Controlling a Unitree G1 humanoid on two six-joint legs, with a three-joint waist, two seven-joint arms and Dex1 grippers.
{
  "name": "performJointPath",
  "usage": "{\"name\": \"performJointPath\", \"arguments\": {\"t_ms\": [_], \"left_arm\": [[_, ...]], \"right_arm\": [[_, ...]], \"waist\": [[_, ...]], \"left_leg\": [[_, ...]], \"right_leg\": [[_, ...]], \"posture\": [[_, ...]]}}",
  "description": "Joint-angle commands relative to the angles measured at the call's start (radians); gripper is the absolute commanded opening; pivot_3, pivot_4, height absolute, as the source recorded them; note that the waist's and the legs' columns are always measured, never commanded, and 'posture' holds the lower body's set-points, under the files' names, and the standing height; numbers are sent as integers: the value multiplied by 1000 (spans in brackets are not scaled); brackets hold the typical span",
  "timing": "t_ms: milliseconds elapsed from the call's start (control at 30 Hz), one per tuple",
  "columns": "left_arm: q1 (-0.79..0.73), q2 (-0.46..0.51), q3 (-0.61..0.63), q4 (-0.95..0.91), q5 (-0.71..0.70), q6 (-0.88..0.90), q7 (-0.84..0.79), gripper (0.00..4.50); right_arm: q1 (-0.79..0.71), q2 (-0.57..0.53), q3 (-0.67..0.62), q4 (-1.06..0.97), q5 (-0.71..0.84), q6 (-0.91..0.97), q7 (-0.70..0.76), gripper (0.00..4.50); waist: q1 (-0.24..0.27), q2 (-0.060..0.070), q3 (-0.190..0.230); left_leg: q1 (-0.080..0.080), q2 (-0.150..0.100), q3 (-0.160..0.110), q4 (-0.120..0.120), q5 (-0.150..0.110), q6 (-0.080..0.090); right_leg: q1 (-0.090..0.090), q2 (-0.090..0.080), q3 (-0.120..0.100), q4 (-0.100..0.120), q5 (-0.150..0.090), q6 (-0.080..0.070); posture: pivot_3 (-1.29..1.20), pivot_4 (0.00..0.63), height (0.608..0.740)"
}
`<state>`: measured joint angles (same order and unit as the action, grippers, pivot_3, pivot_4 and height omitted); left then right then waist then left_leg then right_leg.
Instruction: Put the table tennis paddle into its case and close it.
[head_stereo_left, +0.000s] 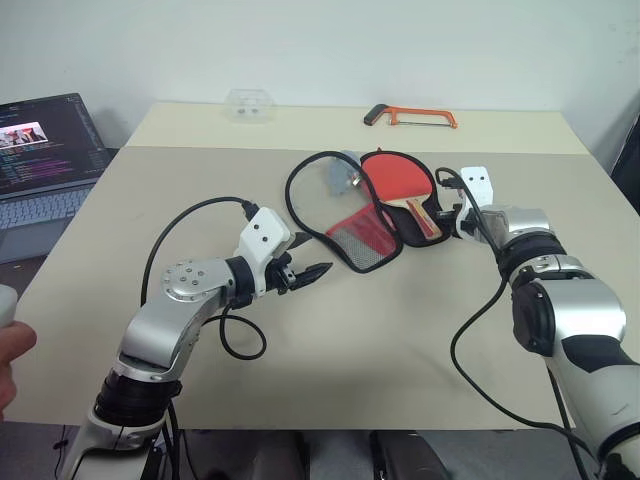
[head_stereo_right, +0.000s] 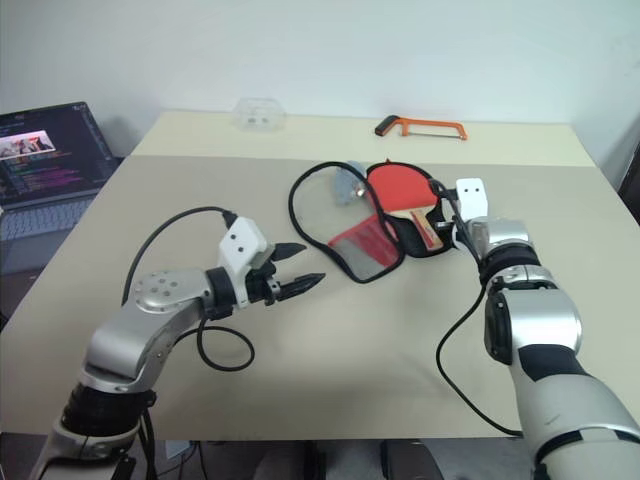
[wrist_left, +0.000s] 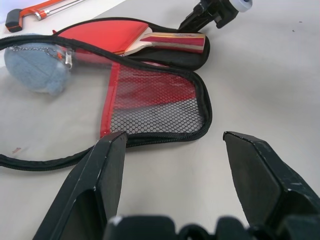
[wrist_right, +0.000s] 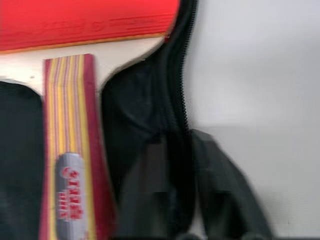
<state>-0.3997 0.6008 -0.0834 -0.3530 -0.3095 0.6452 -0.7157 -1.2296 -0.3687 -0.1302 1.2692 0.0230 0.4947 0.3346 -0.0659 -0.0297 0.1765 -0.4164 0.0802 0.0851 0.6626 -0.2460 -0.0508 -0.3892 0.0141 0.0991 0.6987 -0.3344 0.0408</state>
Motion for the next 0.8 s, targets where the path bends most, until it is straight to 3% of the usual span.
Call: {"name": "performJointPath", "arguments": {"t_ms": [33, 467, 800], "left_arm": [[-8, 4, 12, -25, 3, -21, 3, 3358], [-17, 4, 4, -12, 7, -30, -4, 3358], [-26, 1, -11, 5, 10, -50, -20, 3358]], "right_arm": [[1, 5, -4, -9, 4, -5, 3, 47], [10, -65, -43, -74, 22, 67, -110, 47], [193, -90, -87, -466, 50, 383, -219, 47]], "waist": [[0, 0, 0], [8, 0, 0], [25, 0, 0]], "left_leg": [[0, 0, 0, 0, 0, 0], [0, 0, 0, 0, 0, 0], [-1, 0, -1, 0, 0, 0]], "right_leg": [[0, 0, 0, 0, 0, 0], [0, 0, 0, 0, 0, 0], [0, -1, -1, -1, 0, 0]], "posture": [[0, 150, 740], [0, 150, 740], [0, 150, 740]]}}
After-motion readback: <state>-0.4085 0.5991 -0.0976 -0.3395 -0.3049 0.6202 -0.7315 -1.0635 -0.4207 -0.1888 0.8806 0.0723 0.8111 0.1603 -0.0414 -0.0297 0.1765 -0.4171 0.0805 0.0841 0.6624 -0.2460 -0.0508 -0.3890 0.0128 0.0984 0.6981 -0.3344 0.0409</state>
